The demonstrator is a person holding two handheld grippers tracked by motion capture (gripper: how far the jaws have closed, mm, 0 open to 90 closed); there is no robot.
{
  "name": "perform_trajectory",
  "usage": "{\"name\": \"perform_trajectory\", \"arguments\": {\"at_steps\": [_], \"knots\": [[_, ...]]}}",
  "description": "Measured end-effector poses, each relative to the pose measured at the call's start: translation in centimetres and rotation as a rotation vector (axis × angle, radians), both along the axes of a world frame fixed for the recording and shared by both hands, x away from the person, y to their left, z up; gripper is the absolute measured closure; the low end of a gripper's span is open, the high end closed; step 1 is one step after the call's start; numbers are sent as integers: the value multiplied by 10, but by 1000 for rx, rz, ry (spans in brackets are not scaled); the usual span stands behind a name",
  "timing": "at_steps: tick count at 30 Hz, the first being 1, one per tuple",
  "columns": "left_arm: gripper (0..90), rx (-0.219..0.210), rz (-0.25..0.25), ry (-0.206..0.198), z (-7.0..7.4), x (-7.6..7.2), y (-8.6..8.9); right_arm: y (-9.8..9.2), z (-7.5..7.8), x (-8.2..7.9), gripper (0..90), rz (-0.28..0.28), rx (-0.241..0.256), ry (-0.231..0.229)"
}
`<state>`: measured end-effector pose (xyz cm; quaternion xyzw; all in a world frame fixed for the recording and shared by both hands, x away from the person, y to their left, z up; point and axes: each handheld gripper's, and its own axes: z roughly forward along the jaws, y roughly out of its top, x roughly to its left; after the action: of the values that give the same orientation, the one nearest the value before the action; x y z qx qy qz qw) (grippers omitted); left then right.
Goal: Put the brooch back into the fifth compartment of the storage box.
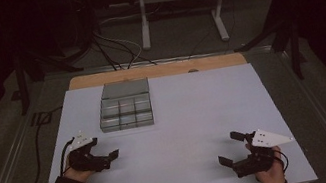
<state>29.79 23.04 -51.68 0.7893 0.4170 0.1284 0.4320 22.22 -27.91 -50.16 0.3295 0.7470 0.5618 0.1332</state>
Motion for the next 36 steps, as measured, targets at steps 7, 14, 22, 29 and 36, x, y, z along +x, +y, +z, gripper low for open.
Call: {"name": "perform_trajectory", "arguments": {"at_steps": [7,14,22,29,36], "knots": [[11,30,-4,62,-3,-3,-3,0,0,0,0,-1,-1,1],[30,49,21,120,-4,-3,-3,-1,0,0,0,-1,-1,2],[92,60,48,199,-8,-3,-3,0,0,0,0,4,-6,4],[214,88,60,196,-7,-5,-6,-1,0,0,0,5,-5,6],[375,102,61,211,-7,-4,-7,0,0,0,0,10,-4,6]]}}
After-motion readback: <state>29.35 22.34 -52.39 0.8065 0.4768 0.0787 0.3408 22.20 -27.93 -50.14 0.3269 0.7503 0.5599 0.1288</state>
